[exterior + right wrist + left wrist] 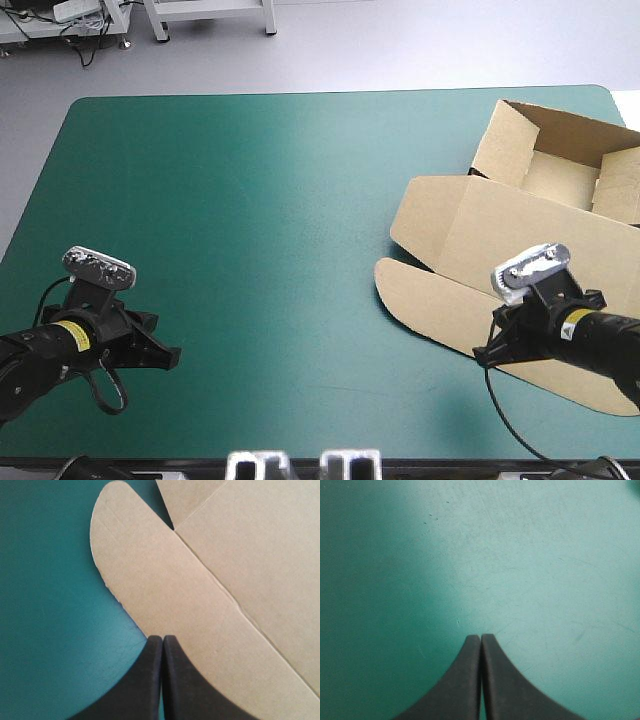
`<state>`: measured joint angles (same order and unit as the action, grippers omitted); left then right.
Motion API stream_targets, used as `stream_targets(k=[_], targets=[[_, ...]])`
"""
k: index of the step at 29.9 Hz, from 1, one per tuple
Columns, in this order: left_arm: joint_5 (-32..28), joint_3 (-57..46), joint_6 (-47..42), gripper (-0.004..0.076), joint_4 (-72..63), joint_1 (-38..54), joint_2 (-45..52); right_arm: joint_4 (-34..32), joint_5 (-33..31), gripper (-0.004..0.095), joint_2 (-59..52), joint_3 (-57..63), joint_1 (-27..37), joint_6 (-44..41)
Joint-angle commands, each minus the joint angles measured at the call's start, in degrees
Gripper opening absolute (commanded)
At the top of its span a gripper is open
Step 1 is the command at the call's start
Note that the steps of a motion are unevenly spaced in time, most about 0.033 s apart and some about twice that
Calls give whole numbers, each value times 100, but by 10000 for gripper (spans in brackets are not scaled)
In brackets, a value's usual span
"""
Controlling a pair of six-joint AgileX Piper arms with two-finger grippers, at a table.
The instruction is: Fold the box
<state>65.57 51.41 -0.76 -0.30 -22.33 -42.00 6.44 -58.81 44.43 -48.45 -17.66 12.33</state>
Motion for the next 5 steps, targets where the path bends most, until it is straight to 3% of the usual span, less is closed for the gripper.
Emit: stream_targets(k=[1,5], targets=[[-346,106,-10,-10,-65,-8,33,-16,359,-20,-372,55,4,-27],[-391,-258,0,-10,-48,-8,161,-75,359,-19,-572,44,4,-108]])
